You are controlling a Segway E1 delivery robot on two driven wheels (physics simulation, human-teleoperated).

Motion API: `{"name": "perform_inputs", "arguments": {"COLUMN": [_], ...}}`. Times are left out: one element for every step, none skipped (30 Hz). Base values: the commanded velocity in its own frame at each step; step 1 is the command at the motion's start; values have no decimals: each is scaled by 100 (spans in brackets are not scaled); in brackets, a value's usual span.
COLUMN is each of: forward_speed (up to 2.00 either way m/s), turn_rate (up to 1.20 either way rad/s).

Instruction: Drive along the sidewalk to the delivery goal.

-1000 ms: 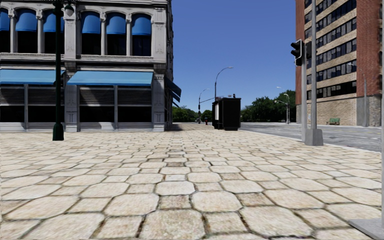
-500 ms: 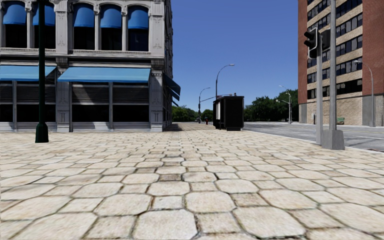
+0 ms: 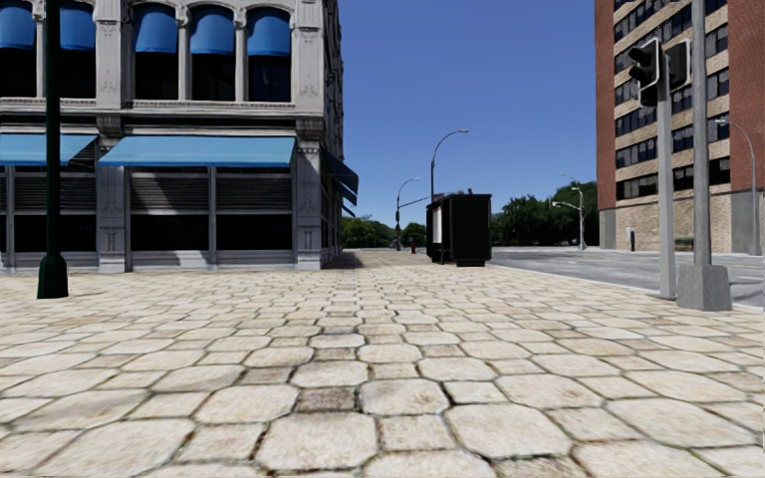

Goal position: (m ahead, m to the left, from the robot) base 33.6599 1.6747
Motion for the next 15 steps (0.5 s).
{"name": "perform_inputs", "arguments": {"forward_speed": [127, 127, 127, 127, 127, 127, 127, 128, 129, 129, 129, 129, 131, 149, 200], "turn_rate": [0, 0, 0, 0, 0, 0, 0, 0, 0, 0, 0, 0, 0, 0, 0]}}
